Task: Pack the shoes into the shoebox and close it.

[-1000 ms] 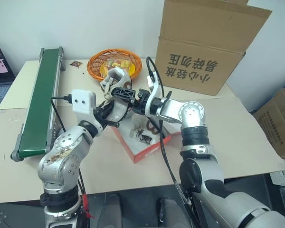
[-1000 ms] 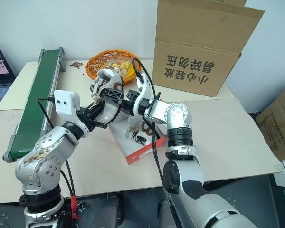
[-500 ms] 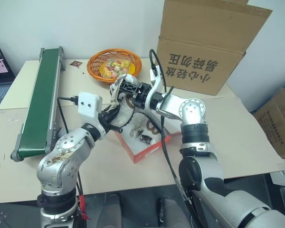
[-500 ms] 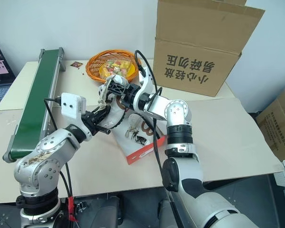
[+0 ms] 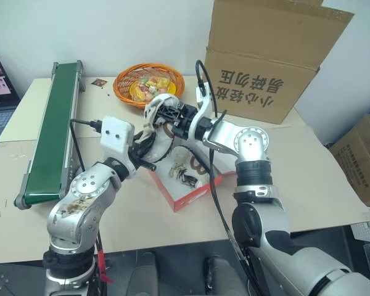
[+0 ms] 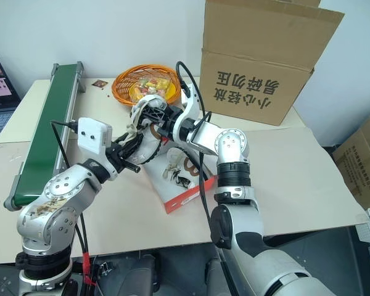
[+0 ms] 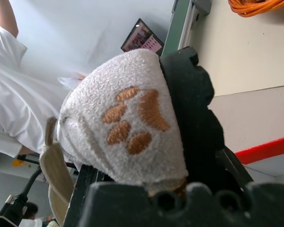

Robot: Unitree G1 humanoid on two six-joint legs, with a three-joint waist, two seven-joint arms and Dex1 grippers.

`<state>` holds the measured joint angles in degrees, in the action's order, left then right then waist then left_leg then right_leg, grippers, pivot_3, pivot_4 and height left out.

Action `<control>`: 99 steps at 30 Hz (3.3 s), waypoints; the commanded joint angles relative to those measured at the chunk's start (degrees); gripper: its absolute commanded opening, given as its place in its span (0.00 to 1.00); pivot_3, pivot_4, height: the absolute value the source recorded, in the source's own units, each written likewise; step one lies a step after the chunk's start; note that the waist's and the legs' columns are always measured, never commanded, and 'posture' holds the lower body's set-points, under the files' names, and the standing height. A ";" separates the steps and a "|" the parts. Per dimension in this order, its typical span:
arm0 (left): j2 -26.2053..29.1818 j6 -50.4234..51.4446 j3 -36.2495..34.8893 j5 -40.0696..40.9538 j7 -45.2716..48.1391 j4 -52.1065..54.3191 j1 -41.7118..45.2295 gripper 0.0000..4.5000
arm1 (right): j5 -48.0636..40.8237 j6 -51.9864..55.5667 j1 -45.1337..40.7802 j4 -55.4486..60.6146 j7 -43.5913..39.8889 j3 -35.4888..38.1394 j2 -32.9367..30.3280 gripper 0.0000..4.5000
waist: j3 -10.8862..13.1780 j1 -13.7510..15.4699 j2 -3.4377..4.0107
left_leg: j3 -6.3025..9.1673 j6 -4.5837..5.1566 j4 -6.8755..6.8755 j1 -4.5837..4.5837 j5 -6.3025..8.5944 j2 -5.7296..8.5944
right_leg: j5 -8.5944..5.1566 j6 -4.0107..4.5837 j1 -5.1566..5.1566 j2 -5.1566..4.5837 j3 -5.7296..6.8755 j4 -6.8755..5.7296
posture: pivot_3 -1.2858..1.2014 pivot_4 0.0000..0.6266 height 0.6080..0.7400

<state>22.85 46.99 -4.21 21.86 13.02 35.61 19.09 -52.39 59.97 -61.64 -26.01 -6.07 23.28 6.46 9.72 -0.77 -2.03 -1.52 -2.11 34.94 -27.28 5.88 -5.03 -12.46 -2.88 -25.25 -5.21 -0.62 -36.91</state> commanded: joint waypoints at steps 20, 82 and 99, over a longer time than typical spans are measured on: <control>21.62 -4.07 -11.24 9.09 26.37 6.89 -11.40 0.49 | 9.50 -11.16 -7.02 -4.51 -2.08 -6.45 -12.08 0.31 | 0.12 -0.63 0.19 | -0.02 0.01 -0.11 -0.03 0.00 0.00 | -0.02 0.01 -0.09 0.00 -0.05 0.11 | 0.52 0.24 0.76; 30.79 -9.53 -11.59 8.10 31.06 1.64 -15.14 0.50 | 44.97 -12.06 -17.35 -32.10 -38.27 -34.32 -10.28 0.99 | 0.21 -0.13 0.32 | -0.18 -0.40 -0.13 -0.06 0.26 -0.01 | -0.15 0.33 -0.44 -0.01 -0.13 -0.14 | 0.52 0.24 0.76; 30.05 -9.80 -11.89 8.00 30.21 1.80 -15.18 0.50 | 35.79 2.78 -6.38 -2.79 -27.06 -17.90 -13.75 0.43 | 0.21 0.05 0.32 | -0.18 -0.29 -0.10 -0.06 0.19 -0.01 | 0.00 0.11 -0.42 -0.01 -0.14 -0.18 | 0.52 0.24 0.76</control>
<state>53.02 37.78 -15.17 30.01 43.79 35.98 3.67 -13.57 59.15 -68.86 -37.40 -35.53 1.87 -6.99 9.92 -0.73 -1.72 -1.69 -2.35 34.83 -27.35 6.03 -5.03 -12.46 -2.77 -25.67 -5.22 -0.75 -37.08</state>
